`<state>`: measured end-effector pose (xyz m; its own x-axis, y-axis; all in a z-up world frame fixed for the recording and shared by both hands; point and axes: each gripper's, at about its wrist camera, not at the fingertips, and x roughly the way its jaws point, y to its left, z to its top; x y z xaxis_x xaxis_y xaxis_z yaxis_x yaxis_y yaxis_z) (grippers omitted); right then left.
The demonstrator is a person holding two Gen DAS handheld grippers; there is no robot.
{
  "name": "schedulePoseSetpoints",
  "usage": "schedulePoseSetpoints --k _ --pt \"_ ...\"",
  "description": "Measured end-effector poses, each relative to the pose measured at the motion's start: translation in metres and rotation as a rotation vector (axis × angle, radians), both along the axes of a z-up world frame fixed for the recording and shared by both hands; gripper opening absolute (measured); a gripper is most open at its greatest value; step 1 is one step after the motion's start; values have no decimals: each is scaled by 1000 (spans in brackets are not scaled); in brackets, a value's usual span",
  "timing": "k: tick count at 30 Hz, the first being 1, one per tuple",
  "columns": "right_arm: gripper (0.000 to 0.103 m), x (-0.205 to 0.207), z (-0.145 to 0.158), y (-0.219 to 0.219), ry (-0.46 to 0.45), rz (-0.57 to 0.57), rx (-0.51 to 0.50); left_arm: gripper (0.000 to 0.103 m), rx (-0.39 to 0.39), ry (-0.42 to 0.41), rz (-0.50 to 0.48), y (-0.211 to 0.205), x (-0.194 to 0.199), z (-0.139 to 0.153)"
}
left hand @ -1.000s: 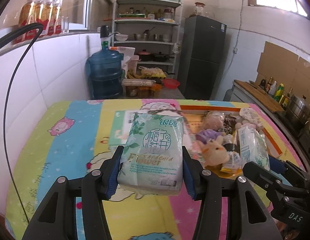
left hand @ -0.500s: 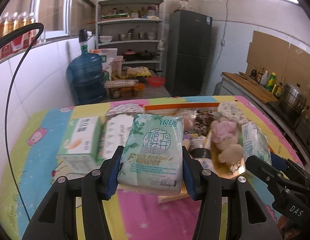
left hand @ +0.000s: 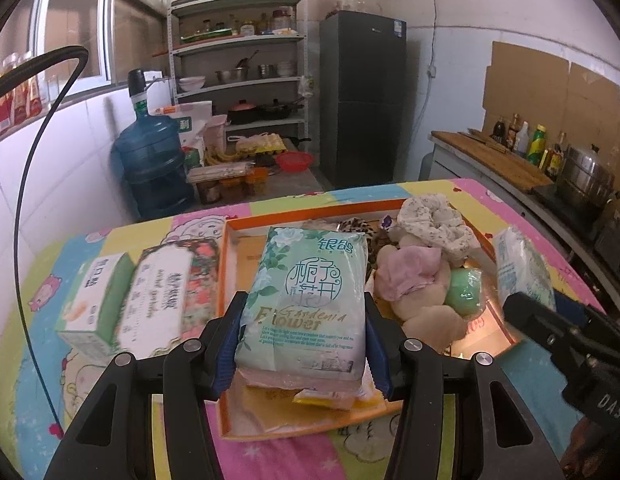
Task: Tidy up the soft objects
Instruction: 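Carry both wet-wipe packs with both grippers over the orange box, then lower both wipe packs into the box and open both grippers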
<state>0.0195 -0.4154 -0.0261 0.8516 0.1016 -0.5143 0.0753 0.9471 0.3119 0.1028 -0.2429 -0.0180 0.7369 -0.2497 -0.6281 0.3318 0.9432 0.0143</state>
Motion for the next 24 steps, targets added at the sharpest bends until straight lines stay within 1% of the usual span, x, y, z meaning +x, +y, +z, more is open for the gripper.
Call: schedulePoseSetpoints --k 5,11,24 --pt "65 9 -4 -19 11 -7 -3 55 18 3 4 -15 10 -6" --pt "65 19 -9 -33 33 -1 -29 55 31 27 8 -31 23 -17" --pt "65 38 -22 -46 66 30 -31 55 60 55 22 -55 43 -36"
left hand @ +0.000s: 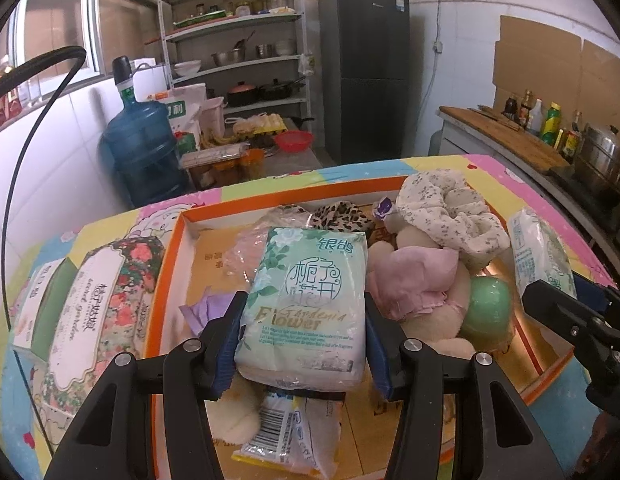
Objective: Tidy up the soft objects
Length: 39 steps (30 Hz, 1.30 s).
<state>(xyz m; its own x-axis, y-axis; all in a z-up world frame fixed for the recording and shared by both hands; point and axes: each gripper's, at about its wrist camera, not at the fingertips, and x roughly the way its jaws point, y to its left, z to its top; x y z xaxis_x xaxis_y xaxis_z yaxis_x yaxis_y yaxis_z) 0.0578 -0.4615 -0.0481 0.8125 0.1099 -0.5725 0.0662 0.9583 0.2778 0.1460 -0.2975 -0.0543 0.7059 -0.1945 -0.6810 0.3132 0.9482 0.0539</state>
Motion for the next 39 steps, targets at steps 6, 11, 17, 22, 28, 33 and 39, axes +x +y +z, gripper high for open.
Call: schedulePoseSetpoints --k 6,11,17,22,28,33,39 --pt "65 8 -7 -1 17 18 6 55 1 -2 5 -2 5 -4" --pt "65 14 -10 -1 25 28 11 55 -2 -8 8 -5 6 -7" --pt "65 15 -10 -1 21 36 19 55 -31 -9 3 -1 5 -7" --pt "66 13 -9 -1 14 33 14 57 -44 -6 -5 1 4 -6" --pt "67 11 -7 1 13 31 8 71 -57 -12 -12 4 5 -3" --pt "74 8 -4 3 11 29 -5 72 -71 -39 -6 10 0 4" --pt "75 2 3 6 -1 16 -21 72 -86 -73 15 20 -6 15"
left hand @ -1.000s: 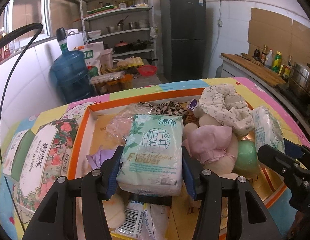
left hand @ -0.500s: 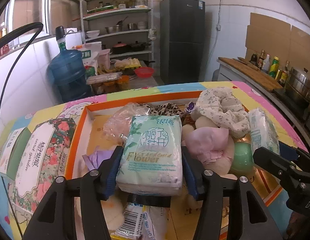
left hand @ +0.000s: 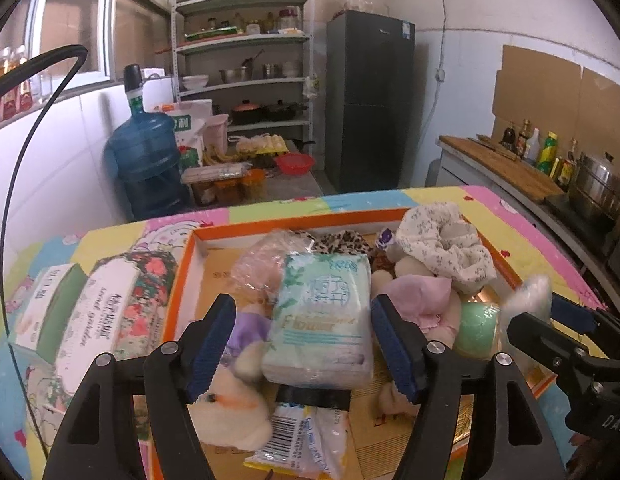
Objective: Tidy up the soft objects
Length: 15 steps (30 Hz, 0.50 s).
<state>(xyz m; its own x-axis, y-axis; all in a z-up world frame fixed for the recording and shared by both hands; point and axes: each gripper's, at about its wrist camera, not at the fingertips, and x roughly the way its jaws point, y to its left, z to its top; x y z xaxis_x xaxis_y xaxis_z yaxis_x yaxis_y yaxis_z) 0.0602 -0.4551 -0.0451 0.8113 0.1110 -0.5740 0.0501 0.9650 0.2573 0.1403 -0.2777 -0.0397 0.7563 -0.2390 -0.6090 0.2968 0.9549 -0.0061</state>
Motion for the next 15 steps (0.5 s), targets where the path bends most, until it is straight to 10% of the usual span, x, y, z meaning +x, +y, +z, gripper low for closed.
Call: schedulePoseSetpoints --k 15 --pt "75 -15 24 22 -48 -2 -30 76 -52 -21 -8 23 -13 15"
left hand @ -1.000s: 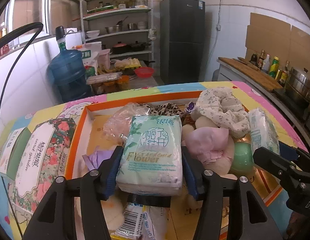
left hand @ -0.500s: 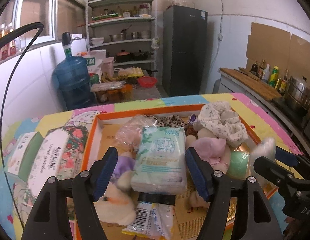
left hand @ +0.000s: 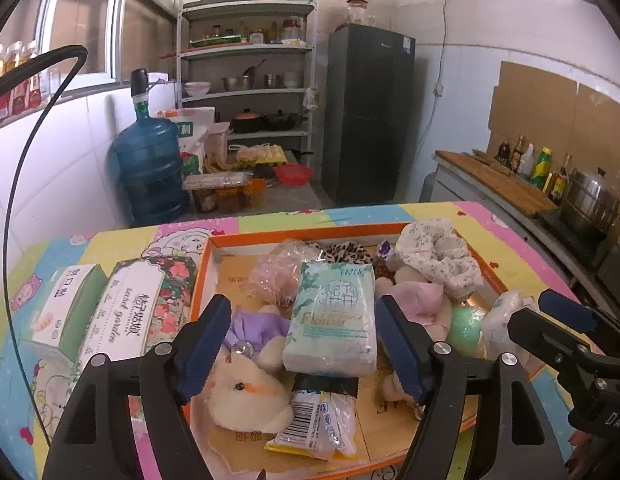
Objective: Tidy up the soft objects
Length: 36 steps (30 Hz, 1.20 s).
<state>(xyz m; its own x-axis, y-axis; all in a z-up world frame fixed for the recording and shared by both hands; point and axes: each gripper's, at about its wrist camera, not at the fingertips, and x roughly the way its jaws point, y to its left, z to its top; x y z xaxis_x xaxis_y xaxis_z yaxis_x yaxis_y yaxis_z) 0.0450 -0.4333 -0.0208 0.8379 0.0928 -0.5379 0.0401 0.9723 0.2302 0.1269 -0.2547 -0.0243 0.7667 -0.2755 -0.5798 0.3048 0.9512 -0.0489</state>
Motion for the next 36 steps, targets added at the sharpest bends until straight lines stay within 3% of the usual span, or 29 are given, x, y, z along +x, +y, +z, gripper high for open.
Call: schedulePoseSetpoints --k 20,36 --pt "75 -21 25 43 -44 27 -49 76 -35 -59 18 37 -37 25" --pt "75 -41 43 100 -91 54 -90 76 -3 -148 147 93 -89 43"
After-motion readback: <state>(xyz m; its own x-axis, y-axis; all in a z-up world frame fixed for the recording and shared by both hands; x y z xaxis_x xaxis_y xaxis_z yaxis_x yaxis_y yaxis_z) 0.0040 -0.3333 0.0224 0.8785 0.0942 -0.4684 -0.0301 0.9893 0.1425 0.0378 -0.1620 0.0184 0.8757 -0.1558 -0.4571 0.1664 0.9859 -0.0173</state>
